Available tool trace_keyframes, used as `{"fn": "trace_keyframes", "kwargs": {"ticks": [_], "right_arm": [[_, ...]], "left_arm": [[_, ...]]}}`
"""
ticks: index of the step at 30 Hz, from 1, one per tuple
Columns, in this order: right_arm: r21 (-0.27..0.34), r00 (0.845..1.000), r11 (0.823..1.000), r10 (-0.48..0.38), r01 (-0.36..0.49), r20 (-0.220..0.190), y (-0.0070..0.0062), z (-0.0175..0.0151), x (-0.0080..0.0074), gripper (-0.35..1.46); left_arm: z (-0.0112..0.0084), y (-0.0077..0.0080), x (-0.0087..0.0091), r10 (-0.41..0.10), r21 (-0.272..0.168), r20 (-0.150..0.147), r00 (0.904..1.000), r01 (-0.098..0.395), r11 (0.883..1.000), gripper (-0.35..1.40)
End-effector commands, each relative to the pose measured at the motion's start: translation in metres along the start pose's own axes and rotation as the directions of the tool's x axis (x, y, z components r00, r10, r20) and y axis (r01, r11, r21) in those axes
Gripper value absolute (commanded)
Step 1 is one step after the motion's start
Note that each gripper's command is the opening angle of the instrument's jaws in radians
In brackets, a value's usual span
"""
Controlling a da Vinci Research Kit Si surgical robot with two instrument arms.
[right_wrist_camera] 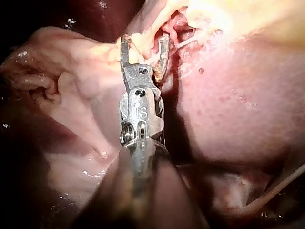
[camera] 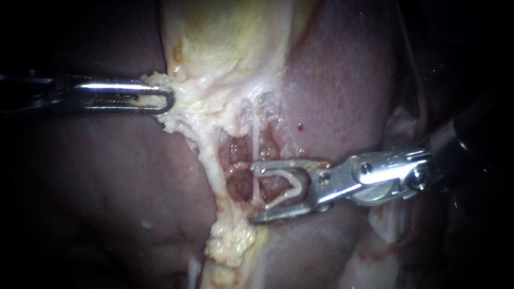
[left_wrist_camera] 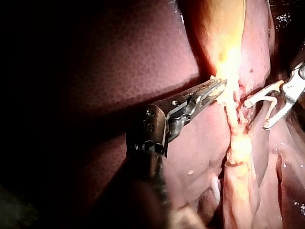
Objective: Clipping first clip left tube
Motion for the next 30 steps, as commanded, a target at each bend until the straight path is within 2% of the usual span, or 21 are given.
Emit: {"fn": "trace_keyframes", "kwargs": {"ticks": [1, 6, 16, 21, 25, 27, 30], "right_arm": [[0.003, 1.0, 1.0, 0.002, -0.002, 0.0, 0.0001, 0.0003, -0.0002, 0.5], [0.012, 1.0, 1.0, 0.021, -0.021, 0.003, 0.0006, 0.0013, -0.0016, 0.5], [0.024, 0.999, 0.999, 0.049, -0.048, -0.016, 0.0025, 0.0014, -0.0037, 0.5], [0.052, 0.999, 0.998, 0.039, -0.038, -0.024, 0.0031, 0.0016, -0.0048, 0.49], [0.091, 0.998, 0.996, 0.023, -0.018, -0.052, 0.0033, 0.002, -0.0053, 0.49], [0.112, 0.996, 0.994, 0.018, -0.009, -0.083, 0.0034, 0.0022, -0.0052, 0.48], [0.136, 0.995, 0.991, 0.013, 0.001, -0.102, 0.0036, 0.0029, -0.0049, 0.48]], "left_arm": [[0.0, 0.0, 0.0, 0.0, 0.002, 0.0, 1.0, 0.0, 1.0, -0.35], [0.0, 0.0, 0.0, 0.0, 0.002, 0.0, 1.0, 0.0, 1.0, -0.35], [0.0, 0.0, -0.0001, 0.001, 0.002, 0.0, 1.0, -0.001, 1.0, -0.35], [0.0, 0.0, -0.0001, 0.001, 0.002, 0.0, 1.0, -0.001, 1.0, -0.35], [0.0, 0.0, -0.0001, 0.001, 0.002, 0.0, 1.0, -0.001, 1.0, -0.35], [0.0, 0.0, -0.0001, 0.001, 0.002, 0.0, 1.0, -0.001, 1.0, -0.35], [0.0, 0.0, -0.0001, 0.001, 0.002, 0.0, 1.0, -0.001, 1.0, -0.35]]}}
